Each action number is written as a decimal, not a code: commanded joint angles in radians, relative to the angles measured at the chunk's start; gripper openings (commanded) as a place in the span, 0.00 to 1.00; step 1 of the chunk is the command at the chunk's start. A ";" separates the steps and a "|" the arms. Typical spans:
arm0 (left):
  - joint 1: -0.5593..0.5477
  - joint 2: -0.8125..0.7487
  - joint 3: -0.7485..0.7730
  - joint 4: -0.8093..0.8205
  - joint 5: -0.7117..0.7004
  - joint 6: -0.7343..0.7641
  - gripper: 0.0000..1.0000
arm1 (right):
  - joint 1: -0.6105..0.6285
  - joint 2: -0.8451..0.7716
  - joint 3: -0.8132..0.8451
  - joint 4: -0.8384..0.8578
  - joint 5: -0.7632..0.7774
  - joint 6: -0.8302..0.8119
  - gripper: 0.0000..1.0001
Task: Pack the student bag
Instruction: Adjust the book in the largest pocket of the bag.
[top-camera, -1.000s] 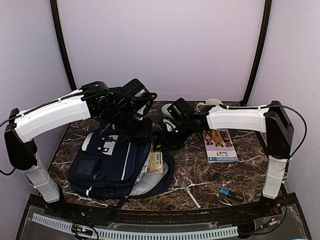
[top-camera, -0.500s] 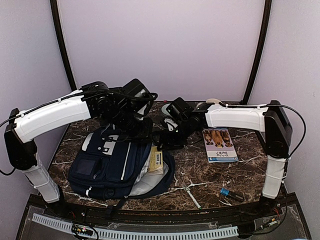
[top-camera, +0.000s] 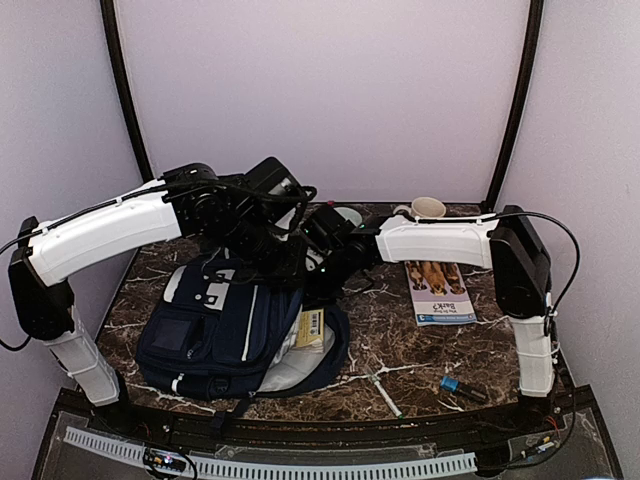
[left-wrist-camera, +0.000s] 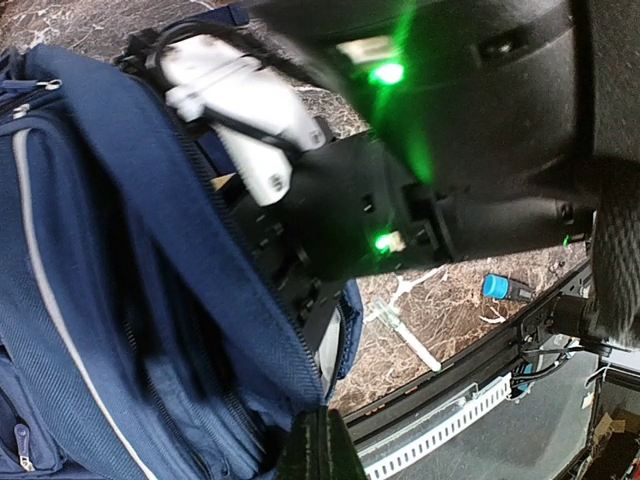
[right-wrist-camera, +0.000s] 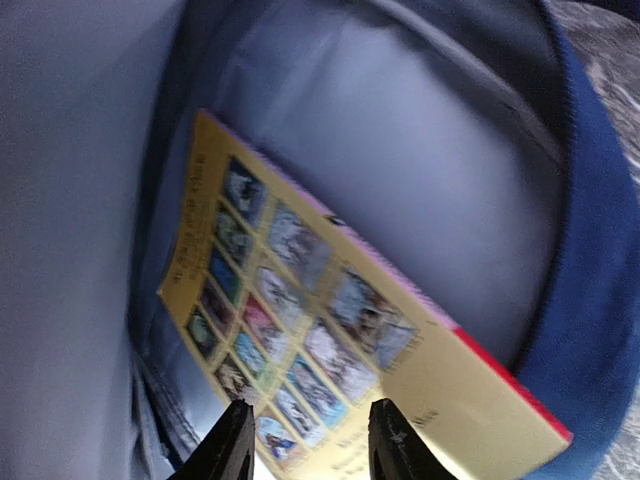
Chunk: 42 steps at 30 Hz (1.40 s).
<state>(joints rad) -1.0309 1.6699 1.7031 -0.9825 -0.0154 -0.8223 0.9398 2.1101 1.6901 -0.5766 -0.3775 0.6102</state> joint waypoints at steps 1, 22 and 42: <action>-0.008 -0.037 0.000 0.065 0.011 0.015 0.00 | 0.032 0.012 0.048 0.019 -0.046 0.003 0.39; -0.009 -0.075 -0.047 0.117 0.014 0.011 0.00 | -0.001 -0.081 -0.023 -0.109 0.231 -0.034 0.44; -0.009 -0.068 -0.027 0.116 0.014 0.018 0.00 | 0.013 -0.041 -0.058 -0.084 0.221 -0.047 0.60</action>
<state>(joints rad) -1.0325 1.6543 1.6539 -0.9142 -0.0143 -0.8215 0.9443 2.0403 1.6314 -0.6933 -0.1387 0.5655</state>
